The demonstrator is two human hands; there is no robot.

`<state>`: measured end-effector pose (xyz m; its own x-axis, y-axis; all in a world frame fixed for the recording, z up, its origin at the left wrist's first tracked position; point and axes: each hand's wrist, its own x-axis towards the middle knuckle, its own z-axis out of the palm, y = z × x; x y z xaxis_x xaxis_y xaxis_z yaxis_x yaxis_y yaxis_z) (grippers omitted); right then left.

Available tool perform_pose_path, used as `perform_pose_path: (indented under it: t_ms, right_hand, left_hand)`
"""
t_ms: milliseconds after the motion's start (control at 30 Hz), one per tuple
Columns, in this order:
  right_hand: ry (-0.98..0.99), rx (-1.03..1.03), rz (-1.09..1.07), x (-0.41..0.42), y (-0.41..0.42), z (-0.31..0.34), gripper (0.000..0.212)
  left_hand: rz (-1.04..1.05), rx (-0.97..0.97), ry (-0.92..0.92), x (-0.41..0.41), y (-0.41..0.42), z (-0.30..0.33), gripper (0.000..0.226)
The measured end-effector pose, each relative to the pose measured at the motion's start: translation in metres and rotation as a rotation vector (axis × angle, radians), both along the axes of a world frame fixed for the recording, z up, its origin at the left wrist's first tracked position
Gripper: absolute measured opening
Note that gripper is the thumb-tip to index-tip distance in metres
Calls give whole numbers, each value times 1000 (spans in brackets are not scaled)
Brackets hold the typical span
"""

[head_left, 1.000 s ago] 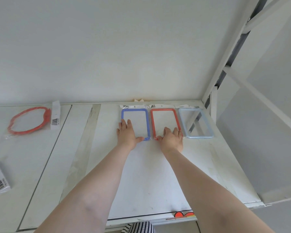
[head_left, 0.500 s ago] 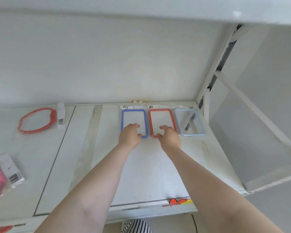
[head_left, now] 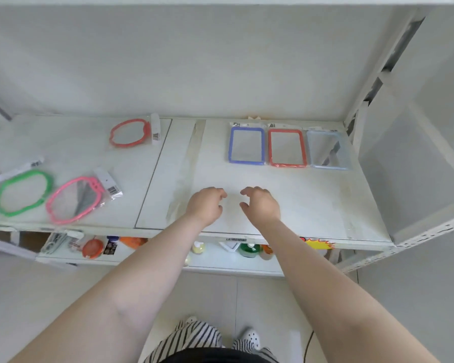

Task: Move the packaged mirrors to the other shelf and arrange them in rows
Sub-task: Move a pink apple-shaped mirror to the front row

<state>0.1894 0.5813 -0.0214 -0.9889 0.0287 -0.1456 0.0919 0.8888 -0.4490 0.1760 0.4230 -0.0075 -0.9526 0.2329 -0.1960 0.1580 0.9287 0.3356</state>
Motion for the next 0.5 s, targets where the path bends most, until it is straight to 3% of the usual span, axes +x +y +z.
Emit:
perform_pose_path:
  t_ms: [267,500]
  right_hand:
    - [0,19,107,37,-79,-11,38]
    - [11,50,84,68,-185,-13,36]
  left_hand:
    - [56,15,-12,44,-73,-12,43]
    - [85,0,28,83,-196,-14,42]
